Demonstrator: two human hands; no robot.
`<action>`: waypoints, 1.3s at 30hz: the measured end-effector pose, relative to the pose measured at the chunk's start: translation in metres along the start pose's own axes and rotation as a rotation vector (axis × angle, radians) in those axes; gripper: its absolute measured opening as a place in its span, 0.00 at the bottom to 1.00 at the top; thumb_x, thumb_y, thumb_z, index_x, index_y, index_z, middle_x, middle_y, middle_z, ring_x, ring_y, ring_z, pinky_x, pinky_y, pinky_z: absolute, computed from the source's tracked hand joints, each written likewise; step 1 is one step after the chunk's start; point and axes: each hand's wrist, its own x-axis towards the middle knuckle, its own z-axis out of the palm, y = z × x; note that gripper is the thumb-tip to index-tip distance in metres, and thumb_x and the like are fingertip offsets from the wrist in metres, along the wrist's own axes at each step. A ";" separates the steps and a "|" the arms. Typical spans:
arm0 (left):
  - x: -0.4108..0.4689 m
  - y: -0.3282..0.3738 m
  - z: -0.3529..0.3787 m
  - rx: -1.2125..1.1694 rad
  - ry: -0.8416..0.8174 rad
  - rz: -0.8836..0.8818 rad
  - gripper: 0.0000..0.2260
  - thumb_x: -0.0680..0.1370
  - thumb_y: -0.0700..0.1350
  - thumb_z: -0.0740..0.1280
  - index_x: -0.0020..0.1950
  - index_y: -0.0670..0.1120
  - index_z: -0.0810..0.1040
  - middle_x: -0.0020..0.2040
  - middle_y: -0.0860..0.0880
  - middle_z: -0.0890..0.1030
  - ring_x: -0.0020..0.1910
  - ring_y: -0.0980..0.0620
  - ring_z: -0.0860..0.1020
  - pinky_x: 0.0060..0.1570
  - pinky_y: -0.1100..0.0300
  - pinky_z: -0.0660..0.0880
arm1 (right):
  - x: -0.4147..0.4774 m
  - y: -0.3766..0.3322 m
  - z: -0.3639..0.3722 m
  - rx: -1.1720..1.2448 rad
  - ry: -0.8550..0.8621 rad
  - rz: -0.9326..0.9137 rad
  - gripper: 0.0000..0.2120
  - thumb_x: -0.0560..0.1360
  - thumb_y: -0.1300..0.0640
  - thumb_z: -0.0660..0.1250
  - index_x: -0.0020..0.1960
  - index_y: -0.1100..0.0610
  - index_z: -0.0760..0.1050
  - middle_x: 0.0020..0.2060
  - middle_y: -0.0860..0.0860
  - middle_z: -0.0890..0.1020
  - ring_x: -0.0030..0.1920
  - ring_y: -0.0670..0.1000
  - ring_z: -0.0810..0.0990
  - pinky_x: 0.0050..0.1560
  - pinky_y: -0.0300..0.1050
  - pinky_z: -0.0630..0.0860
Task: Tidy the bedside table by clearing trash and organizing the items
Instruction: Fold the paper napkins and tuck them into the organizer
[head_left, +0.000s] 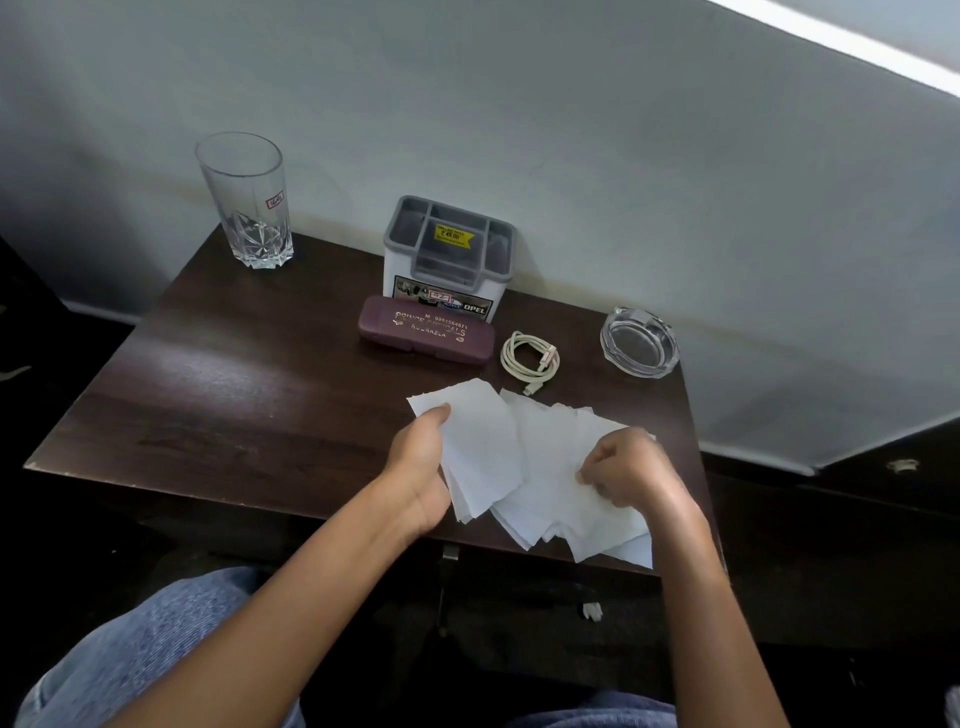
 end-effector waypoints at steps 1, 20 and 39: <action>0.000 0.000 0.000 0.003 0.002 0.002 0.13 0.80 0.46 0.59 0.59 0.42 0.76 0.57 0.42 0.80 0.55 0.42 0.78 0.51 0.50 0.74 | -0.001 0.000 -0.003 0.023 -0.009 -0.004 0.08 0.68 0.63 0.71 0.32 0.59 0.76 0.31 0.55 0.77 0.34 0.54 0.75 0.40 0.47 0.75; -0.005 0.000 0.003 -0.071 -0.280 -0.080 0.17 0.81 0.49 0.54 0.52 0.42 0.80 0.39 0.44 0.85 0.35 0.48 0.84 0.35 0.58 0.79 | -0.057 -0.058 0.017 0.020 0.013 -0.759 0.03 0.68 0.61 0.71 0.36 0.57 0.79 0.47 0.45 0.81 0.50 0.40 0.70 0.47 0.25 0.62; -0.014 -0.001 0.007 -0.109 -0.540 -0.110 0.29 0.79 0.62 0.48 0.58 0.44 0.80 0.56 0.41 0.82 0.52 0.44 0.81 0.55 0.49 0.74 | -0.041 -0.043 -0.007 0.569 0.160 -0.352 0.05 0.69 0.64 0.70 0.36 0.56 0.79 0.38 0.56 0.82 0.39 0.49 0.76 0.42 0.45 0.73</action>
